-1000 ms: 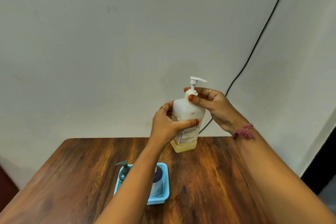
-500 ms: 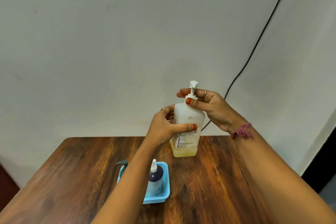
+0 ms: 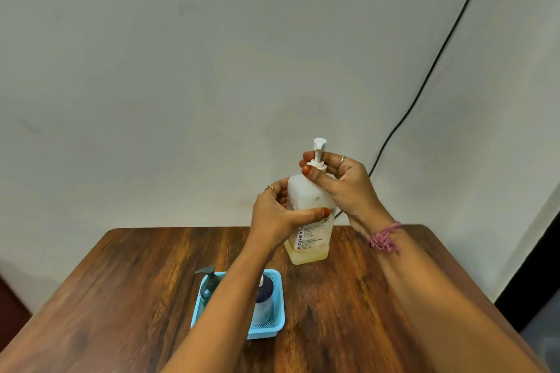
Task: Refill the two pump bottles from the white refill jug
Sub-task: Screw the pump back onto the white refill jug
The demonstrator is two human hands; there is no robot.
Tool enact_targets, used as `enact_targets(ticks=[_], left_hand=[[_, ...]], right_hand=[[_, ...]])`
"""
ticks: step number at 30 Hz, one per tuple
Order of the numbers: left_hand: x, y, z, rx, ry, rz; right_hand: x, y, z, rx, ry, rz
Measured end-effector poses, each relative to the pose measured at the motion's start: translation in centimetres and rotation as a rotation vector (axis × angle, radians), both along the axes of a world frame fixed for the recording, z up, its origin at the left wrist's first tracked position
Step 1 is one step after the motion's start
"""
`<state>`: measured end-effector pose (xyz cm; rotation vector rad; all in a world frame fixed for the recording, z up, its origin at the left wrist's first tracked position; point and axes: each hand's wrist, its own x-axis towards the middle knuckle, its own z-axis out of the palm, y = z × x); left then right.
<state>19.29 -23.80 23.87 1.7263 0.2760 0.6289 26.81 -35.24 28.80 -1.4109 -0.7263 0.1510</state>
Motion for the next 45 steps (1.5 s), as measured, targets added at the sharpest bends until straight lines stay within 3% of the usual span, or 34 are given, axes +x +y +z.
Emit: enact_targets(ticks=[7,14,26,36,45], left_hand=[[-0.5,0.3,0.1,-0.050,0.039,-0.091],[-0.6,1.5,-1.3,-0.143,0.024,-0.128],[2.7,-4.0,-8.1,-0.068,0.125,-0.216],[15.4,-14.0,-10.9,-0.220,0.233,-0.308],[28.3,-22.1,-14.7,-0.333,0.282,-0.238]], right_hand=[[0.4,-0.5,-0.8,-0.036,0.045,0.071],[-0.6,-2.9,-3.9,-0.193,0.157,-0.014],[-0.3,-7.8,-11.5,-0.200,0.340,-0.124],[12.0,-17.9,-14.3,-0.297,0.369,-0.249],[25.7,-24.8,-16.5,-0.370,0.418,-0.225]])
